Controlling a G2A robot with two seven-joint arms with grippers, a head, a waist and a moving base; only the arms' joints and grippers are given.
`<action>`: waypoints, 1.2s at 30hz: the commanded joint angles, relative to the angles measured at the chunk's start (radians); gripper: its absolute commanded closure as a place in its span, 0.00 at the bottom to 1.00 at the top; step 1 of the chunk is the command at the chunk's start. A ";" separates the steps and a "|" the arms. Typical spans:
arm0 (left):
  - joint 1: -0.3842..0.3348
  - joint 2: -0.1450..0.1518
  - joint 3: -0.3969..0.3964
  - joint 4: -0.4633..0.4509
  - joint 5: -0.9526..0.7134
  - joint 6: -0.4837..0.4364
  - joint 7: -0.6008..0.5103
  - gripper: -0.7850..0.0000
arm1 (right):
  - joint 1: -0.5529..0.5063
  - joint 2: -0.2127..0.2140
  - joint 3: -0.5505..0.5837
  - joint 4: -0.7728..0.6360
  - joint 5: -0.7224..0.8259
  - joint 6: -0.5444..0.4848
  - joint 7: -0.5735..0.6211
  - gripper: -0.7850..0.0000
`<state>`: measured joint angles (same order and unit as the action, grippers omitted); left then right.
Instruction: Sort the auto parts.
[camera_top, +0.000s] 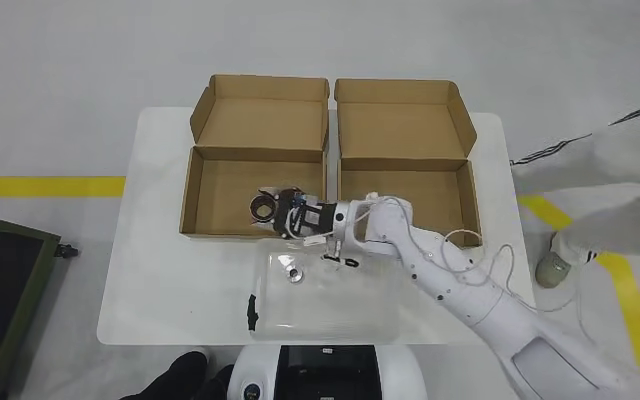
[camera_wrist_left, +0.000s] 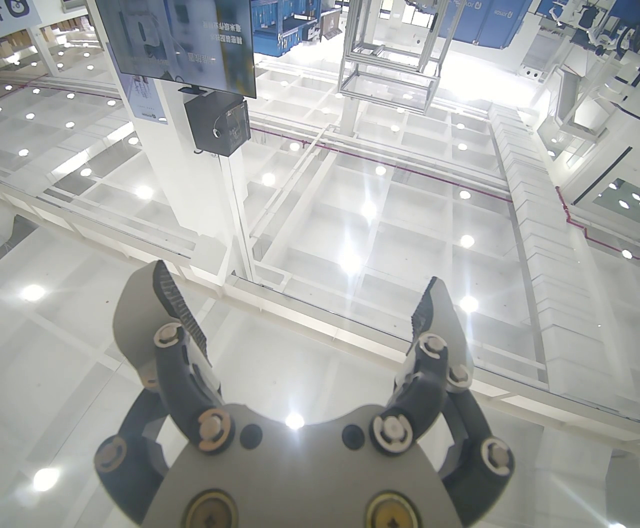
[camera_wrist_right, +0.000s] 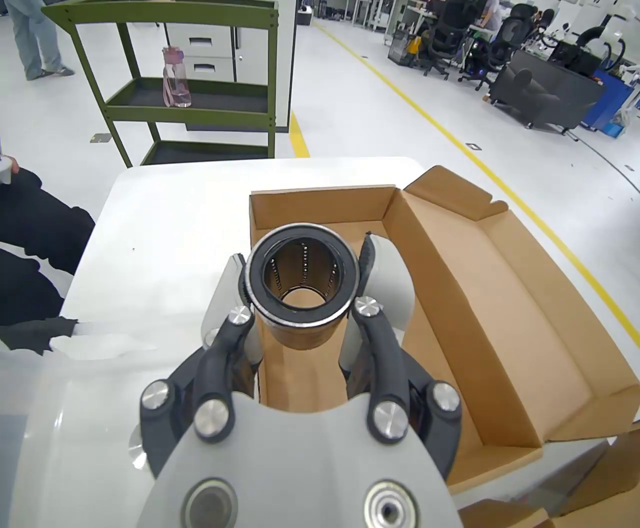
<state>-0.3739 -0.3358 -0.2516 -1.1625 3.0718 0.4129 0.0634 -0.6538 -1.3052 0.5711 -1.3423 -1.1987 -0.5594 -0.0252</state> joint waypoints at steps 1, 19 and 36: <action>0.000 0.000 0.000 0.000 0.000 0.000 0.000 0.00 | 0.023 -0.017 -0.018 0.034 0.000 0.003 -0.001 1.00; 0.000 0.000 0.000 0.000 0.000 0.000 0.000 0.00 | 0.144 -0.159 -0.124 0.296 -0.017 0.017 0.064 1.00; 0.000 0.000 0.000 0.000 0.000 0.000 0.000 0.00 | 0.162 -0.219 -0.121 0.427 -0.060 -0.006 0.081 0.50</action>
<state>-0.3739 -0.3358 -0.2516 -1.1625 3.0718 0.4129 0.0634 -0.4905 -1.5227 0.4479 -0.9188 -1.2582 -0.5636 0.0546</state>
